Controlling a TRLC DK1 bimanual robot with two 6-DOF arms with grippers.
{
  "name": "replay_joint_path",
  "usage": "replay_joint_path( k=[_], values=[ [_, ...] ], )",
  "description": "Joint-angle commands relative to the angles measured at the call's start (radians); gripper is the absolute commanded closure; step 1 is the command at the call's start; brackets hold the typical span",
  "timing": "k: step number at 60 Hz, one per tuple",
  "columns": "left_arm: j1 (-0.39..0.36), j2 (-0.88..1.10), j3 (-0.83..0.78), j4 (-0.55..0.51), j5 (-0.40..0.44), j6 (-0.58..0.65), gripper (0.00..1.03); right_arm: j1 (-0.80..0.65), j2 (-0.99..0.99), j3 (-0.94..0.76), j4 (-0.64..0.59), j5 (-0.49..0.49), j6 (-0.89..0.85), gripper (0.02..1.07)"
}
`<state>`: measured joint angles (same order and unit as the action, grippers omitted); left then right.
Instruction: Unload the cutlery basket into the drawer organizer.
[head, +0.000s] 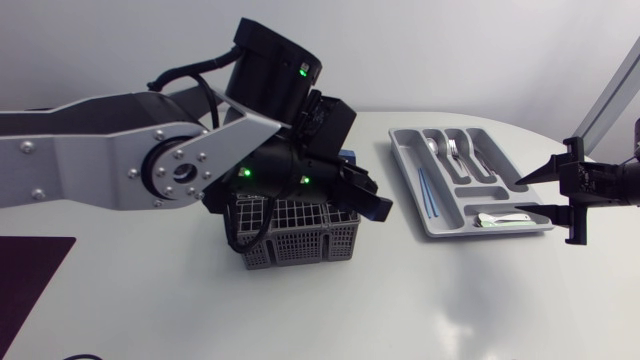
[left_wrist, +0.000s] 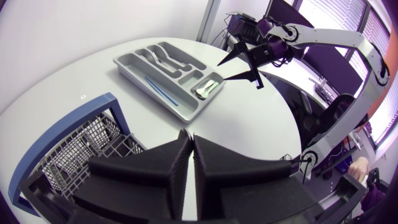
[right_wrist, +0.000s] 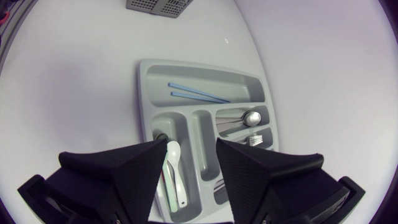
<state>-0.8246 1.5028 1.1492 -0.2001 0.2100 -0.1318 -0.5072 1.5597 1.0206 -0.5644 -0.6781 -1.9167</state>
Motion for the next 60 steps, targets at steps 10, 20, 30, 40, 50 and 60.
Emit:
replay_joint_path(
  k=[10,20,30,40,50,60],
  values=[
    [0.022,-0.064,0.001,-0.035,0.062,-0.022,0.93,0.021,-0.135,-0.047,-0.169,-0.090,-0.033,0.47],
    [0.035,-0.084,0.027,-0.070,0.118,-0.023,0.93,0.055,-0.191,-0.047,-0.281,-0.181,-0.004,0.47],
    [0.070,-0.067,0.069,-0.121,0.250,-0.028,0.93,0.130,-0.231,-0.010,-0.480,-0.270,0.008,0.47],
    [0.101,-0.015,0.119,-0.144,0.425,0.026,0.93,0.245,-0.263,-0.011,-0.626,-0.344,0.021,0.47],
    [0.093,0.031,0.159,-0.203,0.525,0.156,0.93,0.337,-0.254,-0.005,-0.628,-0.406,0.100,0.48],
    [0.065,0.054,0.181,-0.280,0.559,0.311,0.93,0.415,-0.239,-0.007,-0.624,-0.437,0.157,0.53]
  ],
)
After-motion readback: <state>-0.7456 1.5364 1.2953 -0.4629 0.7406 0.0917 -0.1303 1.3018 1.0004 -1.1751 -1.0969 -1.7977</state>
